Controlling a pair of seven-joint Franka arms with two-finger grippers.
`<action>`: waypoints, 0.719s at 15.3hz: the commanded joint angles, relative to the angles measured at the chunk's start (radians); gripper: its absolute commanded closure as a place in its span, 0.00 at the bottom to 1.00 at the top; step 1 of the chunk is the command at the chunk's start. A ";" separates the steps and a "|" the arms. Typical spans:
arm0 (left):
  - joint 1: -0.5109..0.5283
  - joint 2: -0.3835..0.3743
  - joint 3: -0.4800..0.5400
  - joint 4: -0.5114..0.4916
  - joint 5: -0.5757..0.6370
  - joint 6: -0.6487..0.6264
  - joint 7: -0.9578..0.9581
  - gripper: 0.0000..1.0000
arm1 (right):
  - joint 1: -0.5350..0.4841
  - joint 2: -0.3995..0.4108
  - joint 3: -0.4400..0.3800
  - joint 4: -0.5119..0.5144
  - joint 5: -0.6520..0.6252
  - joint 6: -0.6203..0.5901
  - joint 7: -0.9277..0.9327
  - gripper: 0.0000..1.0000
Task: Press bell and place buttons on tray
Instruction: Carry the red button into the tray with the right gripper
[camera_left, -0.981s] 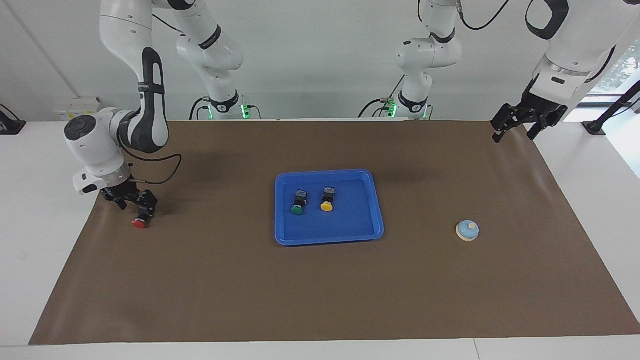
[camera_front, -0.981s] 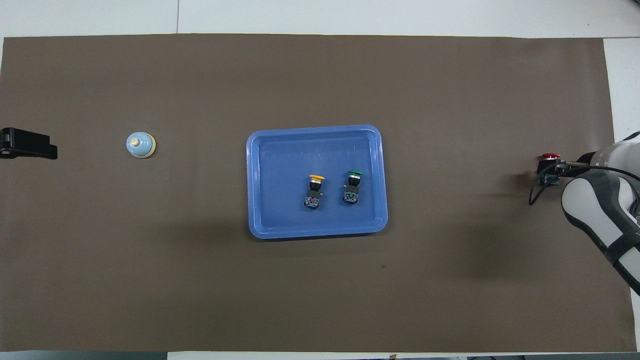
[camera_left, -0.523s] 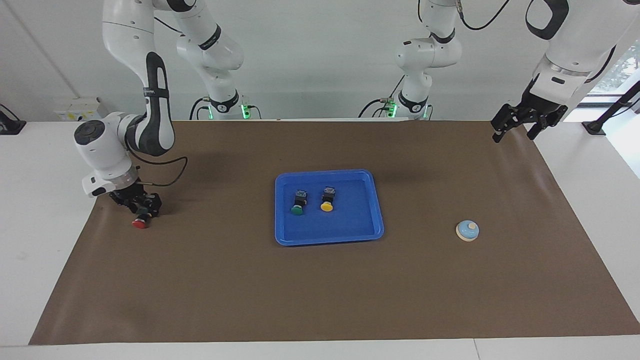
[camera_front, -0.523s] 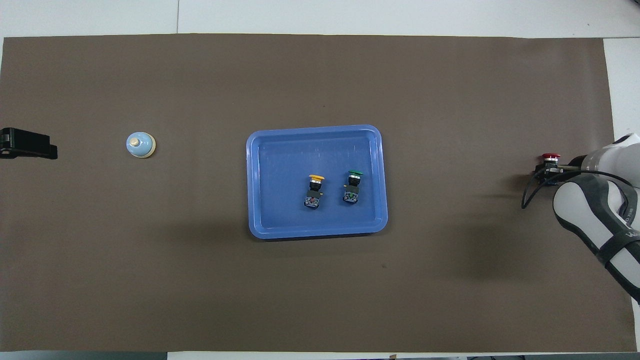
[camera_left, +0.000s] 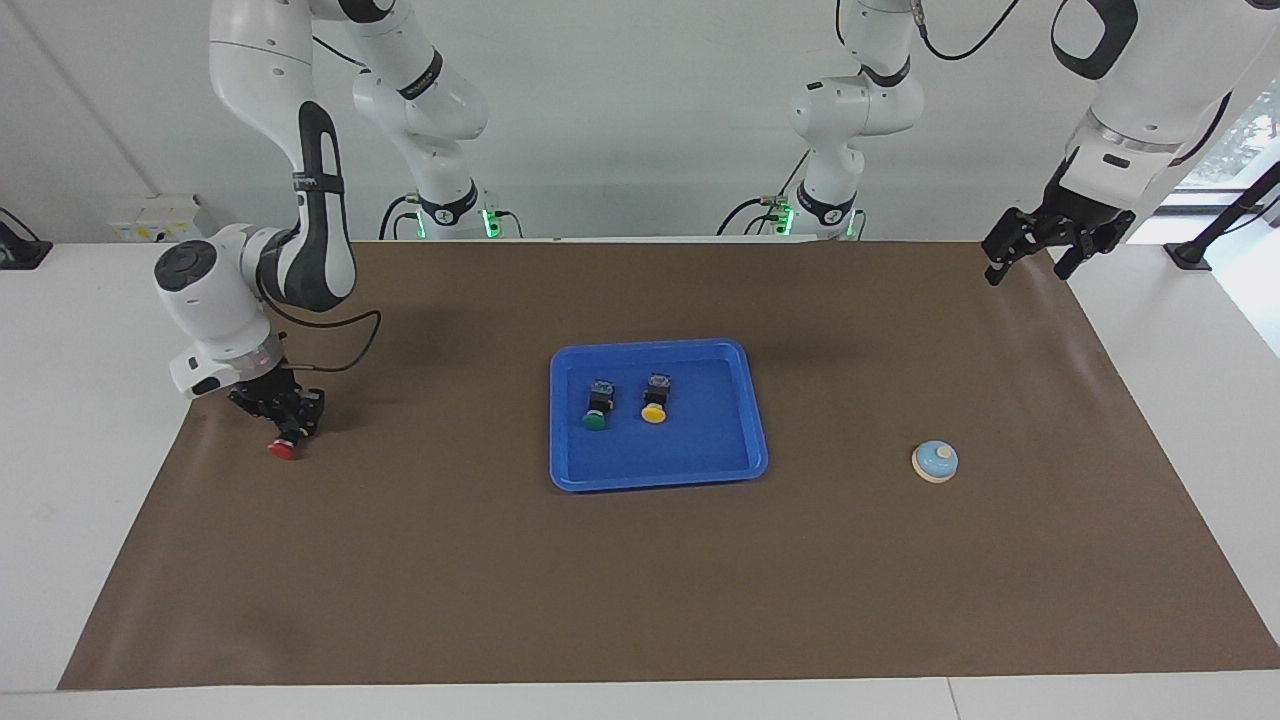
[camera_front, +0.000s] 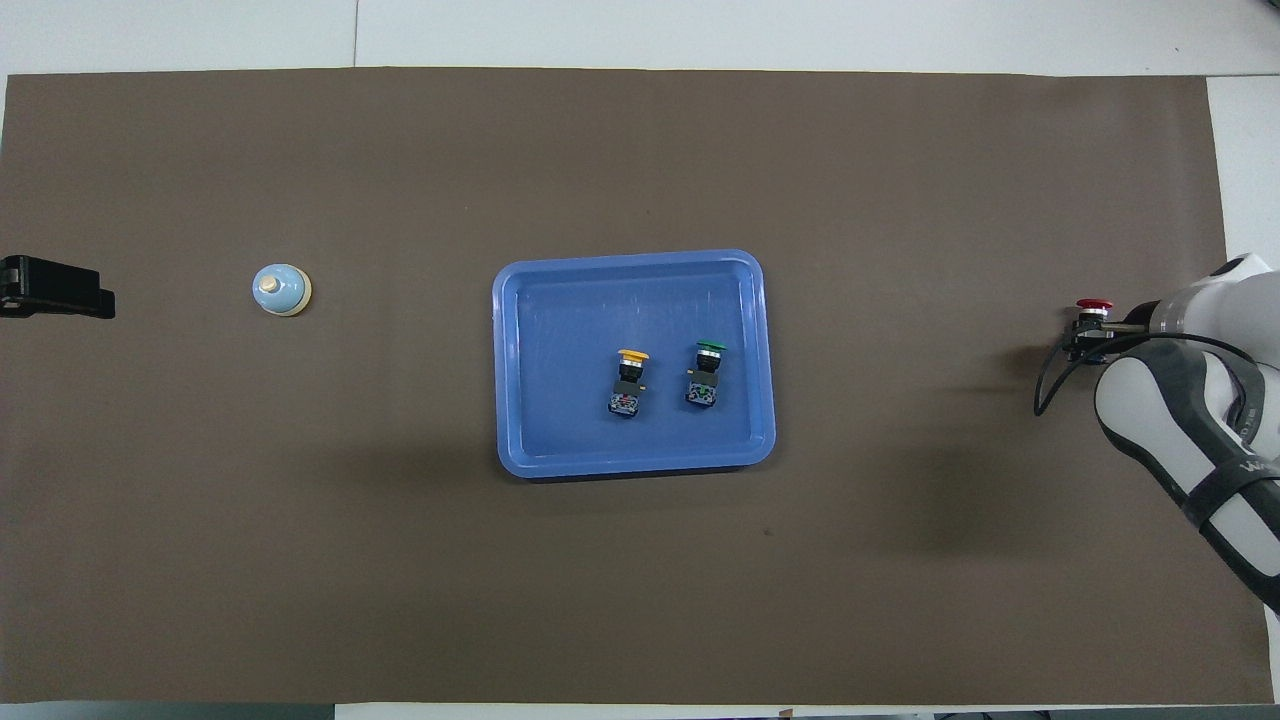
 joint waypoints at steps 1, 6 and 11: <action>-0.008 -0.008 0.006 -0.010 0.014 0.000 0.003 0.00 | 0.085 -0.023 0.008 0.131 0.006 -0.188 0.035 1.00; -0.008 -0.008 0.006 -0.010 0.014 0.002 0.003 0.00 | 0.382 -0.009 0.008 0.315 0.009 -0.391 0.372 1.00; -0.008 -0.008 0.006 -0.010 0.014 0.000 0.003 0.00 | 0.686 0.018 0.008 0.392 0.073 -0.369 0.611 1.00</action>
